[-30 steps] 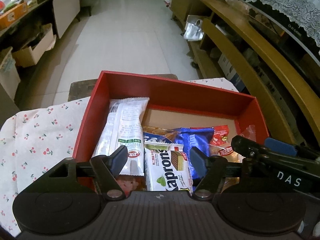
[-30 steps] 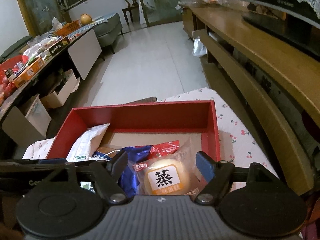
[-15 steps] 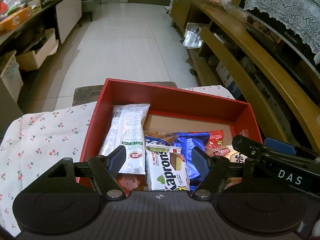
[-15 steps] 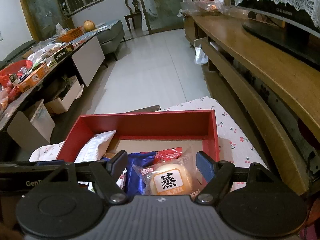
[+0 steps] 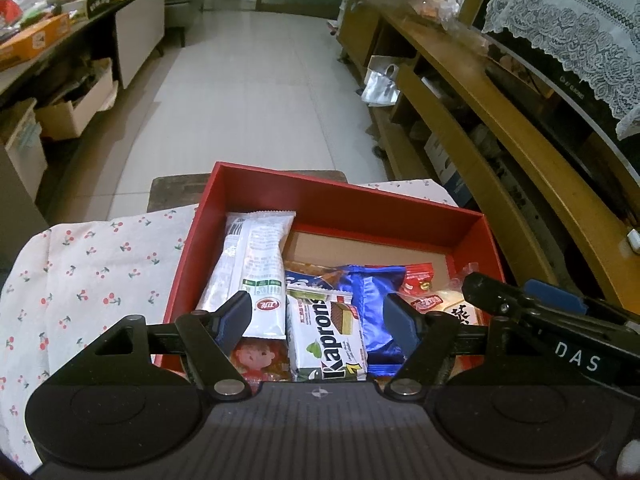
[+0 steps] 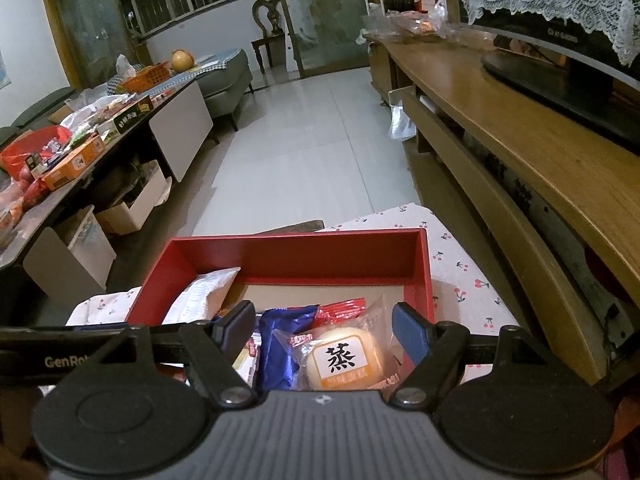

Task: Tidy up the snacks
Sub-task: 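Open both grippers in the box and withdraw toward the loose snacks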

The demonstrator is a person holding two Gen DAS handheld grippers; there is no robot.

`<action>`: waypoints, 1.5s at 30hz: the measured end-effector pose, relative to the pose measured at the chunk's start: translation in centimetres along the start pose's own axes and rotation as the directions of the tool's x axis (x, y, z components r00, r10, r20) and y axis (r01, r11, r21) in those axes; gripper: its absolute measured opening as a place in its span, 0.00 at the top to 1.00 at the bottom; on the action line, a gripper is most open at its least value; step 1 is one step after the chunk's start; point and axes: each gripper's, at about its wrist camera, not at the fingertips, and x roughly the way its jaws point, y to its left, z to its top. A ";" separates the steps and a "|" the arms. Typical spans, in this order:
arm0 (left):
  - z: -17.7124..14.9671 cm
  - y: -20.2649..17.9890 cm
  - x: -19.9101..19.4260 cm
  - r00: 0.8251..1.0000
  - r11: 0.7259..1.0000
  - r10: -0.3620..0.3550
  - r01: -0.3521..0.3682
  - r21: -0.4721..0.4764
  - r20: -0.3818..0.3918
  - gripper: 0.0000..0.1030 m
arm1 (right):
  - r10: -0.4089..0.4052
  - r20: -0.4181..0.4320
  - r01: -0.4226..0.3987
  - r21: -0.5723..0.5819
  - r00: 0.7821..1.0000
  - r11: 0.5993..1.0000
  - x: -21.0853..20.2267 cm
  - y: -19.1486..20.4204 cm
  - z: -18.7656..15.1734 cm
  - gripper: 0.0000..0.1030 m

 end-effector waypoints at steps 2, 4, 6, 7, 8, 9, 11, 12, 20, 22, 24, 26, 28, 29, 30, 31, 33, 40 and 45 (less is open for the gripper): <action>0.0 0.1 -0.2 1.000 1.000 -0.004 0.004 -0.002 0.001 0.24 | -0.002 -0.003 0.002 0.001 1.000 1.000 0.0 0.0 0.0 0.14; 0.0 0.2 -0.3 1.000 1.000 -0.008 0.008 -0.006 0.002 0.23 | -0.003 -0.006 0.003 -0.002 1.000 1.000 0.0 0.0 0.0 0.14; 0.0 0.2 -0.5 1.000 1.000 -0.013 0.013 -0.008 0.003 0.21 | -0.001 -0.011 0.001 -0.007 1.000 1.000 0.1 0.1 -0.1 0.14; -0.1 0.3 -0.6 1.000 1.000 -0.016 0.016 -0.009 0.004 0.21 | -0.001 -0.015 0.001 -0.011 1.000 1.000 0.1 0.2 -0.1 0.14; -0.2 0.4 -0.8 1.000 1.000 -0.016 0.016 -0.011 0.005 0.20 | -0.002 -0.021 0.002 -0.013 1.000 1.000 0.2 0.2 -0.2 0.14; -0.2 0.5 -0.9 1.000 1.000 -0.015 0.015 -0.011 0.006 0.20 | -0.003 -0.024 0.002 -0.015 1.000 1.000 0.2 0.2 -0.3 0.14; -0.4 0.8 -1.1 1.000 1.000 -0.011 0.011 -0.013 0.005 0.20 | 0.000 -0.036 -0.001 -0.022 0.999 1.000 0.3 0.4 -0.4 0.14; -0.5 1.0 -1.2 1.000 1.000 -0.009 0.009 -0.017 0.003 0.20 | 0.001 -0.040 -0.002 -0.027 0.999 1.000 0.3 0.5 -0.6 0.14; -1.9 2.9 -2.6 1.000 0.999 0.002 -0.002 -0.034 -0.018 0.20 | 0.005 -0.041 -0.007 -0.046 0.999 0.999 -0.8 0.8 -1.4 0.14; -2.3 3.3 -2.9 1.000 0.999 -0.002 0.001 -0.042 -0.028 0.20 | 0.014 -0.034 -0.016 -0.048 0.999 0.999 -1.4 1.1 -1.6 0.14; -2.9 3.7 -3.1 0.999 0.999 -0.013 0.011 -0.044 -0.042 0.20 | 0.024 -0.028 -0.025 -0.051 0.999 0.998 -2.0 1.3 -1.9 0.14; -3.4 3.7 -3.1 0.998 0.999 -0.021 0.019 -0.031 -0.058 0.19 | 0.033 -0.027 -0.034 -0.060 0.999 0.998 -2.8 1.7 -2.2 0.13; -4.0 3.7 -2.9 0.996 1.000 -0.027 0.026 -0.015 -0.080 0.19 | 0.039 -0.027 -0.040 -0.067 0.999 0.997 -3.4 1.9 -2.6 0.13; -4.4 3.8 -2.7 0.995 0.999 -0.036 0.035 -0.010 -0.094 0.19 | 0.043 -0.032 -0.045 -0.072 0.999 0.996 -3.7 2.0 -2.8 0.13; -4.7 3.9 -2.4 0.993 0.999 -0.049 0.048 -0.006 -0.110 0.19 | 0.046 -0.036 -0.049 -0.075 0.998 0.996 -4.0 2.0 -3.1 0.13; -5.1 3.9 -2.1 0.990 0.998 -0.063 0.063 0.000 -0.128 0.19 | 0.049 -0.037 -0.052 -0.077 0.998 0.996 -4.3 2.1 -3.4 0.13; -5.6 4.2 -1.4 0.984 0.996 -0.082 0.084 0.008 -0.156 0.19 | 0.055 -0.046 -0.059 -0.080 0.997 0.995 -4.8 2.2 -3.9 0.13; -6.2 4.8 0.9 0.976 0.990 -0.085 0.105 0.091 -0.200 0.20 | 0.084 -0.098 -0.092 -0.083 0.992 0.992 -4.6 2.5 -4.9 0.11; -6.0 4.2 2.1 0.973 0.978 -0.099 0.133 0.160 -0.206 0.20 | 0.092 -0.127 -0.102 -0.079 0.988 0.992 -4.1 2.4 -5.2 0.11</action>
